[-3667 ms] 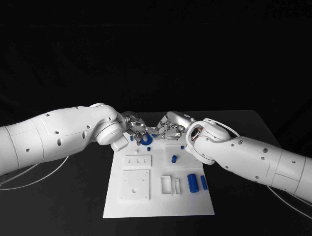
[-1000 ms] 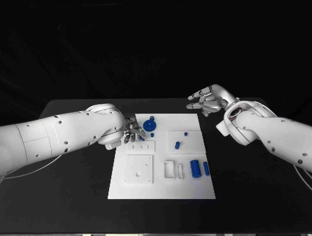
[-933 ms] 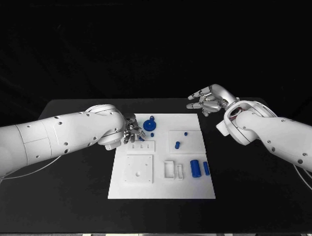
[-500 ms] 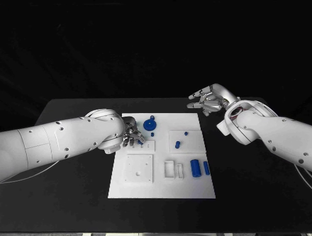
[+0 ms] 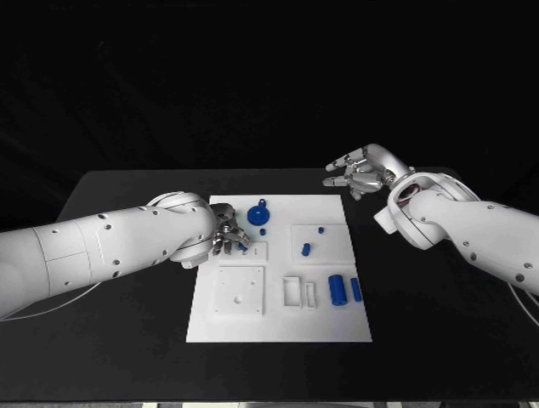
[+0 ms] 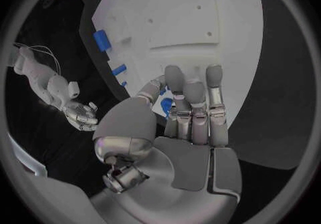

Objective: Assemble the parts on the task board

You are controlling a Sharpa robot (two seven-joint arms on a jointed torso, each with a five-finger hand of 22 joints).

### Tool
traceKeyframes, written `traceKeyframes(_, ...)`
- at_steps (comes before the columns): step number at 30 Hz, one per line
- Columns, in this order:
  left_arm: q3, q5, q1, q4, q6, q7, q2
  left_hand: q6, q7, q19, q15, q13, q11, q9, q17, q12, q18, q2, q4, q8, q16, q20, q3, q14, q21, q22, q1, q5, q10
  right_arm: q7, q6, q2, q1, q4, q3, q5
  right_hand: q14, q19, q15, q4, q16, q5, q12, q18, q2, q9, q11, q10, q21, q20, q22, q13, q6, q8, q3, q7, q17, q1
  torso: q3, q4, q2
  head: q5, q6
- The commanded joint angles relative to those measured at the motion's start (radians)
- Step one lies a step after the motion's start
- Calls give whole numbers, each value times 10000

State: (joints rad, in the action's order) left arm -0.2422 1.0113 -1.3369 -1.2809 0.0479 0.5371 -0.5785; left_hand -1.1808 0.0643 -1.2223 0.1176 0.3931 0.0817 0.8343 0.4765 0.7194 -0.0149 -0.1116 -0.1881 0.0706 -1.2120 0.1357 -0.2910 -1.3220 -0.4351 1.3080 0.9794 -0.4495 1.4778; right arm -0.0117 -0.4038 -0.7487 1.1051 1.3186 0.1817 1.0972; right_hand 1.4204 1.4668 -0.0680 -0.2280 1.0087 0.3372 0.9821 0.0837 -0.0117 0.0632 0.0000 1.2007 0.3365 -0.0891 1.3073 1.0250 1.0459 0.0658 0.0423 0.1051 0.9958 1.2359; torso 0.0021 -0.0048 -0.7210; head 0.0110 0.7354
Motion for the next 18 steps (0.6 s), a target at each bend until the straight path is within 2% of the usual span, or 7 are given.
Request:
traceKeyframes(1,6,64,16,-29,88,-107,19,-2582,-1313,-65,46,-3,178,1886,-9,49,149,-96,-498,23,-56,0,-527,-36,36,183,25,35,359,-106,111,-1,-1,9,7,-9,-10,230,8,-54,-25,36,-39,142,18,-9,5,-40,-30,24,348,-9,20,-39,0,30,14,-54,2,15,1,-16,19)
traceKeyframes(16,6,362,48,-154,-179,-36,-36,-2613,-1315,-113,33,-65,166,1800,-83,75,149,-71,-210,20,-101,-19,-343,-18,156,195,228,349,357,-103,142,4,-1,1,7,-14,-4,239,4,-94,-19,133,-36,146,34,-10,1,-36,-4,22,352,-8,28,-41,43,25,23,-93,-3,7,5,-1,18)
traceKeyframes(18,6,416,54,-178,-190,-28,-45,-2617,-1315,-118,31,-74,165,1786,-96,71,149,-97,-154,22,-95,-22,-329,-23,162,194,208,489,359,-104,150,5,-2,0,7,-15,-4,239,4,-94,-19,133,-36,146,34,-10,1,-36,-4,22,352,-8,28,-41,43,25,23,-93,-7,13,5,4,28)
